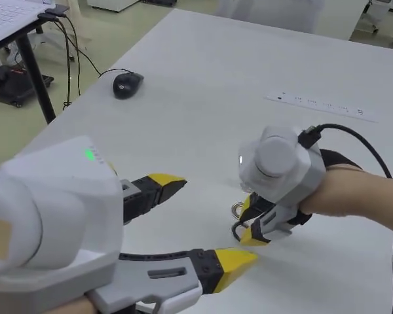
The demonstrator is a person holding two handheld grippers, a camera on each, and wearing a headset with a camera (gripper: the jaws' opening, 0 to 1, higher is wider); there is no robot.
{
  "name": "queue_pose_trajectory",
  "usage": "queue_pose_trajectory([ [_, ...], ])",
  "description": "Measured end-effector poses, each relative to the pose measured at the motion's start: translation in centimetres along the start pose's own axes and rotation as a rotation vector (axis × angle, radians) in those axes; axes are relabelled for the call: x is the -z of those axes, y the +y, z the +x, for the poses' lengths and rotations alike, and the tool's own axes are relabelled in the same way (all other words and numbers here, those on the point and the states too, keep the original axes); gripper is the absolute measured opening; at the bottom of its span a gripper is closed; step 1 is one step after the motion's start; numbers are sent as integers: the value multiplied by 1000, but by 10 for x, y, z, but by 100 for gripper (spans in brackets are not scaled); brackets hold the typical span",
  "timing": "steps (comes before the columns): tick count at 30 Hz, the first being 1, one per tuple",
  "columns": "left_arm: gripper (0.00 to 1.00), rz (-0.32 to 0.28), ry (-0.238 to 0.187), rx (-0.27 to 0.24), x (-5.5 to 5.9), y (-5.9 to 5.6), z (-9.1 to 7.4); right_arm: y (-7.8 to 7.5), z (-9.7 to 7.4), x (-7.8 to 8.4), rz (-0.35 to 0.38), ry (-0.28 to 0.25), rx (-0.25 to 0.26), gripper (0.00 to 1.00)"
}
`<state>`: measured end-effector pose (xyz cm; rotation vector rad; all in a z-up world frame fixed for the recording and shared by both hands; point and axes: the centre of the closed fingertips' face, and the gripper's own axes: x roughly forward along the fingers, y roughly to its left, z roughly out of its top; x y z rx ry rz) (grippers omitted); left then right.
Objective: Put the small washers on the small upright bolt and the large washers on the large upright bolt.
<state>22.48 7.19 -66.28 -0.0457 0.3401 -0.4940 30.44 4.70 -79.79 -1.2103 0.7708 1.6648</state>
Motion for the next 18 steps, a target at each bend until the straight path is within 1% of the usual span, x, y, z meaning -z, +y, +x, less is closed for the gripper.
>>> queue_pose_trajectory([
  [3,67,2,4,6,1,-1,1,-5,-12,0,12,-11,10,21],
  [4,67,4,7,10,1,-2,2,-10,-18,0,8,-12,27,21],
  [9,67,8,7,18,0,-2,5,-29,-39,5,14,-7,73,21],
  [12,67,5,6,20,0,-1,6,-42,-51,4,18,-11,98,21],
  [15,67,5,7,20,0,0,7,-52,-58,4,15,-8,118,21],
  [16,67,4,8,19,0,1,7,-58,-58,6,17,-8,122,21],
  [18,67,6,11,20,0,1,8,-63,-59,6,16,-8,128,21],
])
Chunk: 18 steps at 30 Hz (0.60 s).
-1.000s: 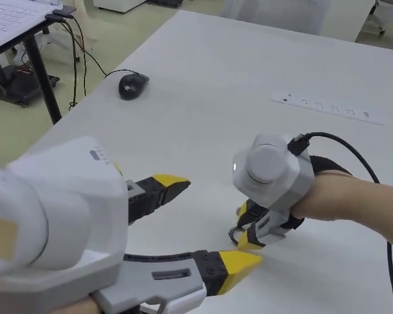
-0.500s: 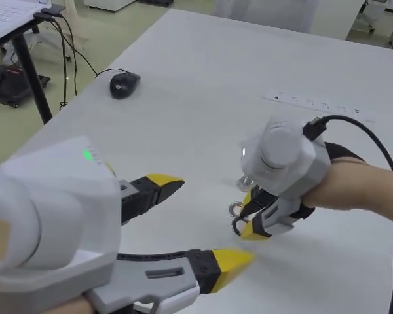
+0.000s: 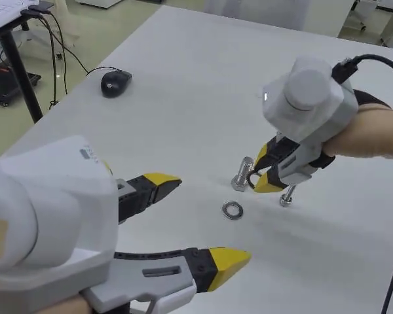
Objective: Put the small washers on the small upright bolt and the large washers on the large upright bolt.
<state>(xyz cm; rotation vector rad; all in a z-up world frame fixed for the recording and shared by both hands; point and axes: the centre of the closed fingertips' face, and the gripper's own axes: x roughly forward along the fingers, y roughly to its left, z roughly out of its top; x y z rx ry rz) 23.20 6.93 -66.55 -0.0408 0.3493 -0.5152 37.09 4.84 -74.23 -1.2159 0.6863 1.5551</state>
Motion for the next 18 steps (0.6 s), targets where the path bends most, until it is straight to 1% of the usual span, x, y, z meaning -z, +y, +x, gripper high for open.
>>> queue_pose_trajectory([
  [6,67,-8,0,-2,0,4,2,-13,-2,-2,-7,3,19,21],
  [9,67,-6,11,-2,2,5,4,-22,0,-2,-21,6,38,21],
  [11,66,-7,11,-2,2,6,4,-28,2,-1,-17,9,41,21],
  [18,66,-17,12,-8,2,11,6,-35,11,-3,-19,16,34,21],
])
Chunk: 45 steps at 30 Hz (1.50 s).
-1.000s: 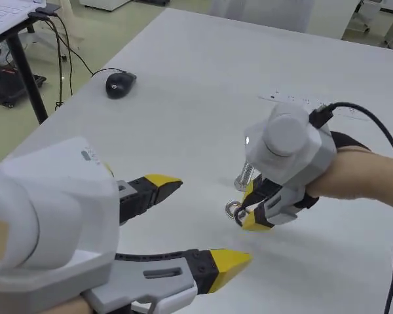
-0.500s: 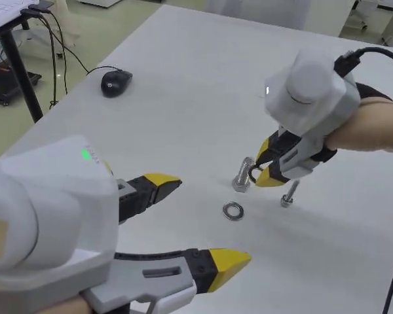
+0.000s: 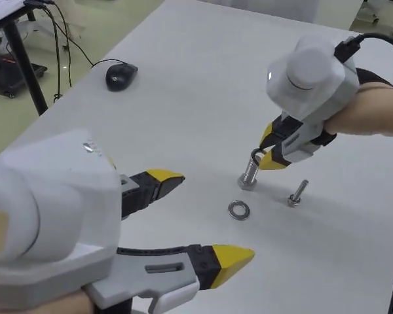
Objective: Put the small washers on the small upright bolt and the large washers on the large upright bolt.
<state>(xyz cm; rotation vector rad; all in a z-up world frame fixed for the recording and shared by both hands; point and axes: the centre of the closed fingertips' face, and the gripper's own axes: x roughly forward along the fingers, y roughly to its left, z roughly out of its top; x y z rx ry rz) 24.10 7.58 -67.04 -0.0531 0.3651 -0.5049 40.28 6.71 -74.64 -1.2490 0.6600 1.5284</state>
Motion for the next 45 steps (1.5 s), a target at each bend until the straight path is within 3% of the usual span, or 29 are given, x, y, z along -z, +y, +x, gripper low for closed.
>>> queue_pose_trajectory([
  [19,66,-25,-2,-2,3,4,4,0,26,6,-29,35,-39,22],
  [37,66,-48,9,10,8,7,13,1,63,22,9,47,-92,22],
  [45,66,-51,18,13,10,8,15,0,65,21,17,35,-101,23],
])
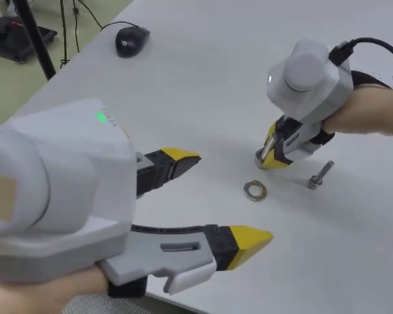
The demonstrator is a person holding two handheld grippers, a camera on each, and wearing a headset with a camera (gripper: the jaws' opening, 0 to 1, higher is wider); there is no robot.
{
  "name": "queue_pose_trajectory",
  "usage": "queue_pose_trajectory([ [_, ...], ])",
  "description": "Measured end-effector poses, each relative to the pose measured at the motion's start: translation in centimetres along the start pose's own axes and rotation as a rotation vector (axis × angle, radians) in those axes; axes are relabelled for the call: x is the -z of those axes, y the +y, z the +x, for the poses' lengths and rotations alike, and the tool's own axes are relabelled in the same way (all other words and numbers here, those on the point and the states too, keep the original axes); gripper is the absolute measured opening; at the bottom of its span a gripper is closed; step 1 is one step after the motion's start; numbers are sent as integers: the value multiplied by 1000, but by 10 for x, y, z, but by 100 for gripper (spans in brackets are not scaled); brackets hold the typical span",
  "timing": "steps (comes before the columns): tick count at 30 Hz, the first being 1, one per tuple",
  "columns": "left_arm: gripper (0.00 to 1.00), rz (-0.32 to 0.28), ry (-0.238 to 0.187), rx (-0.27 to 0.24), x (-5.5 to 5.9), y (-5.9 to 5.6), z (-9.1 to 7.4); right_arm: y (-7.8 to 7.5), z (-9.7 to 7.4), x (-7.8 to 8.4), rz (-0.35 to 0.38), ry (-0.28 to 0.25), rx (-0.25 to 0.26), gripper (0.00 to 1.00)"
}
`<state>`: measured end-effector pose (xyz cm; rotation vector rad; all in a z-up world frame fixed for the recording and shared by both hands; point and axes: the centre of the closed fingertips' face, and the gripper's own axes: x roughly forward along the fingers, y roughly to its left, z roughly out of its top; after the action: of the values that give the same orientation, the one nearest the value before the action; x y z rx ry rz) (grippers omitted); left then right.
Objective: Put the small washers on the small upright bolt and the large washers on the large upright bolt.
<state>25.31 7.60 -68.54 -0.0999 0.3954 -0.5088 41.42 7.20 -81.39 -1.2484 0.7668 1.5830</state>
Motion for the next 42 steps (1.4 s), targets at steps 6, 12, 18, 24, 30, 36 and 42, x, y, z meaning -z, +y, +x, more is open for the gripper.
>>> queue_pose_trajectory([
  [6,66,4,-1,2,-1,0,0,-1,-2,0,-7,-16,7,26],
  [12,66,21,-3,5,-5,-4,-2,-1,-18,4,10,-28,46,27],
  [18,66,39,-7,7,-9,-8,-6,13,-34,9,12,-32,65,27],
  [24,66,63,-15,10,-13,-16,-10,35,-41,19,31,-26,64,26],
  [30,66,71,-23,3,-16,-19,-15,56,-40,14,44,-49,45,27],
  [36,66,84,-28,-6,-17,-21,-21,76,-38,7,48,-57,19,26],
  [42,66,80,-40,-15,-19,-22,-25,86,-31,4,49,-64,-2,27],
])
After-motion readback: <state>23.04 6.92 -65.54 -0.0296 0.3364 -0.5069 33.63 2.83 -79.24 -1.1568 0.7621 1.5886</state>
